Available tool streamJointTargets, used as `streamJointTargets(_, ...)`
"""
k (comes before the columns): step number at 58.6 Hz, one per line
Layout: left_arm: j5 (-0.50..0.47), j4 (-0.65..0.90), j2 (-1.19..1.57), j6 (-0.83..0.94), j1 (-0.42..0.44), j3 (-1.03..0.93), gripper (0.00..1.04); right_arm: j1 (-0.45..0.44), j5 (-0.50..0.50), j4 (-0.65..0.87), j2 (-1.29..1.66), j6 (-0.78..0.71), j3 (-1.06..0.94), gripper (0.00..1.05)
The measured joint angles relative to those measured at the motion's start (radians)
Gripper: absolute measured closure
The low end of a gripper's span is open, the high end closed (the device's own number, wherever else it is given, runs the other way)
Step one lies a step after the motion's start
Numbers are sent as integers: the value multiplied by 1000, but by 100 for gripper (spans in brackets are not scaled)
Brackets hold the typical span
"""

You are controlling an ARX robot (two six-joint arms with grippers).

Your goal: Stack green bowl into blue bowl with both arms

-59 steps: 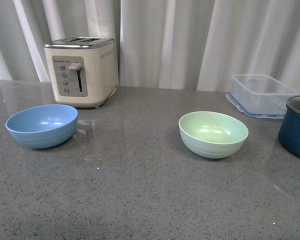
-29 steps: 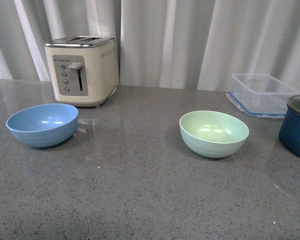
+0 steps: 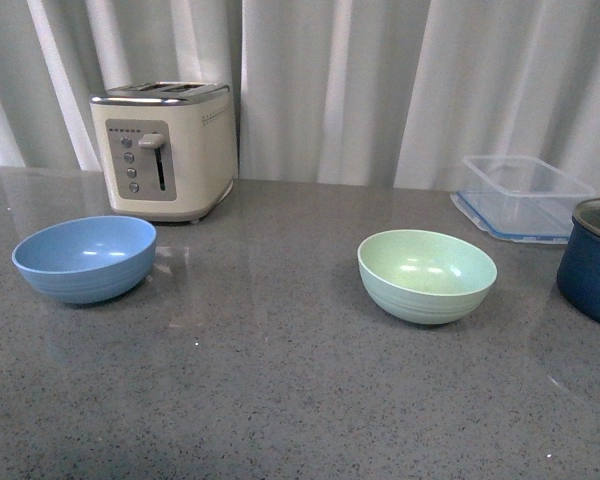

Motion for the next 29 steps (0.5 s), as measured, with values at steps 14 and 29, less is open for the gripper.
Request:
streamJointTargets(14,26,-82,309,-64,-78,234,7,0,0,0,0,0,0,10)
streamJointTargets(29,-13,-142,570,-101,-146,470,7,0,-1,0,0,0,0,10)
